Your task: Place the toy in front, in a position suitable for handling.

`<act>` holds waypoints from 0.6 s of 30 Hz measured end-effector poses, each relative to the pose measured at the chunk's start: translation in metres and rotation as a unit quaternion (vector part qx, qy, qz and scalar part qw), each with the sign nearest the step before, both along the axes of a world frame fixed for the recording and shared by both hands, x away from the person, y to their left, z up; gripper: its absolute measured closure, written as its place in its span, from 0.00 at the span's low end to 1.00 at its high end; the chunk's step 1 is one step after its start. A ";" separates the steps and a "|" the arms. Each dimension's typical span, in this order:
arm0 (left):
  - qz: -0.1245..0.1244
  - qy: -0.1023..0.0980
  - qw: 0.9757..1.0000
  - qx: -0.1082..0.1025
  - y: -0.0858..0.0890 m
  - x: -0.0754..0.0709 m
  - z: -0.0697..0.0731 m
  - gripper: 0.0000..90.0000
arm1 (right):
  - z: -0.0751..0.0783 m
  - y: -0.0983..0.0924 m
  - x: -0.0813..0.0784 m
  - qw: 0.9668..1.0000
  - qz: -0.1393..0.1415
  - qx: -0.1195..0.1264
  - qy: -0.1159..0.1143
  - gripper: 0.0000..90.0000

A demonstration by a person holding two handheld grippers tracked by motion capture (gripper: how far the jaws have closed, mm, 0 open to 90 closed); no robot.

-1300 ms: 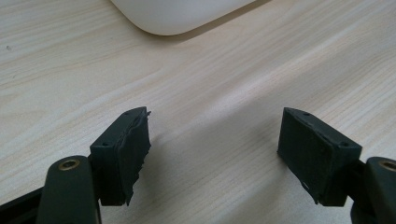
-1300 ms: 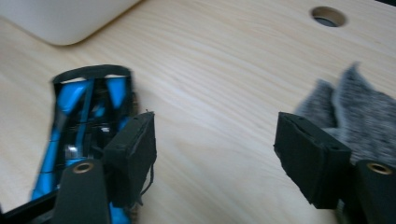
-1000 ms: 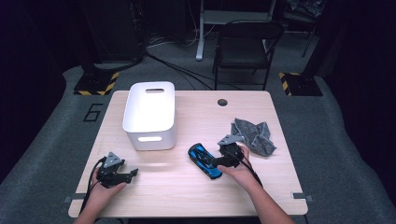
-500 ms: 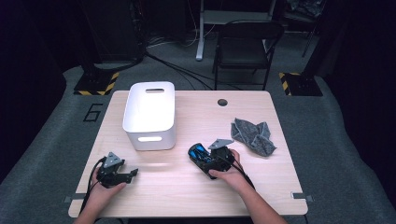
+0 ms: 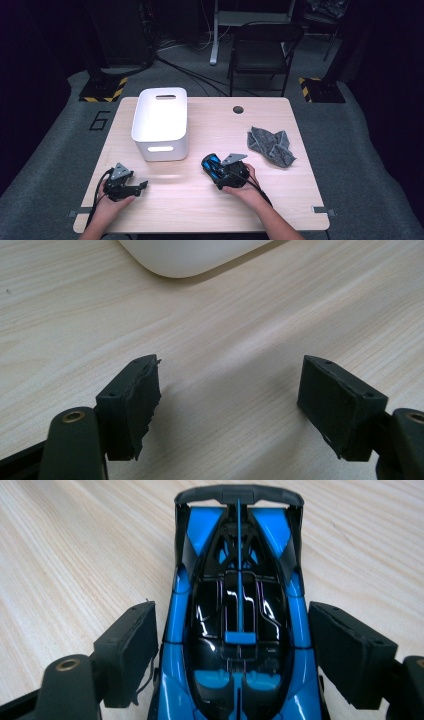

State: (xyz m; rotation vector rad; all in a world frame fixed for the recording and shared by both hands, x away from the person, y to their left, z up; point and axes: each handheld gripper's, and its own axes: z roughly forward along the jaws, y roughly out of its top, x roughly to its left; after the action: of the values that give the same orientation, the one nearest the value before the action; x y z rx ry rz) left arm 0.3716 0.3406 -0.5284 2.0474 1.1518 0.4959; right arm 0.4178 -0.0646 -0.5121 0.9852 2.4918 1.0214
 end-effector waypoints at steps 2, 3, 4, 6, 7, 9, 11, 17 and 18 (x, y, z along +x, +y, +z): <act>0.000 0.000 1.000 0.000 0.000 0.000 0.000 0.27 | -0.001 -0.001 -0.001 1.000 -0.004 -0.004 0.004 0.24; 0.000 0.000 1.000 0.000 0.000 0.000 0.000 0.27 | -0.002 -0.001 -0.001 1.000 -0.006 -0.005 0.003 0.24; 0.000 0.000 1.000 0.000 0.000 0.000 0.000 0.27 | -0.003 -0.001 -0.001 1.000 -0.002 -0.010 0.003 0.24; 0.000 0.000 1.000 0.000 0.000 0.000 0.000 0.27 | -0.005 -0.001 -0.001 1.000 -0.004 -0.012 0.006 0.24; 0.000 0.000 1.000 0.000 0.000 0.000 0.000 0.27 | -0.005 -0.002 -0.001 1.000 -0.004 -0.012 0.011 0.25; 0.000 0.000 1.000 0.000 0.000 0.000 0.000 0.27 | -0.006 -0.002 -0.001 1.000 -0.004 -0.012 0.012 0.25; 0.000 0.000 1.000 0.000 0.000 0.000 0.000 0.27 | -0.006 0.000 -0.001 1.000 -0.005 -0.016 0.009 0.26; 0.000 0.000 1.000 0.000 0.000 0.000 0.000 0.27 | -0.007 0.000 -0.003 1.000 -0.012 -0.012 0.005 0.26; -0.002 0.000 1.000 0.003 0.000 0.000 0.000 0.27 | -0.006 0.000 -0.004 1.000 -0.016 -0.012 0.007 0.26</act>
State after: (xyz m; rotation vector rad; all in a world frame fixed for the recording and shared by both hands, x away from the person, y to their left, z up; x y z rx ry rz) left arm 0.3716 0.3409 -0.5282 2.0538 1.1474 0.4973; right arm 0.4142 -0.0645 -0.5186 1.0256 2.4859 0.9760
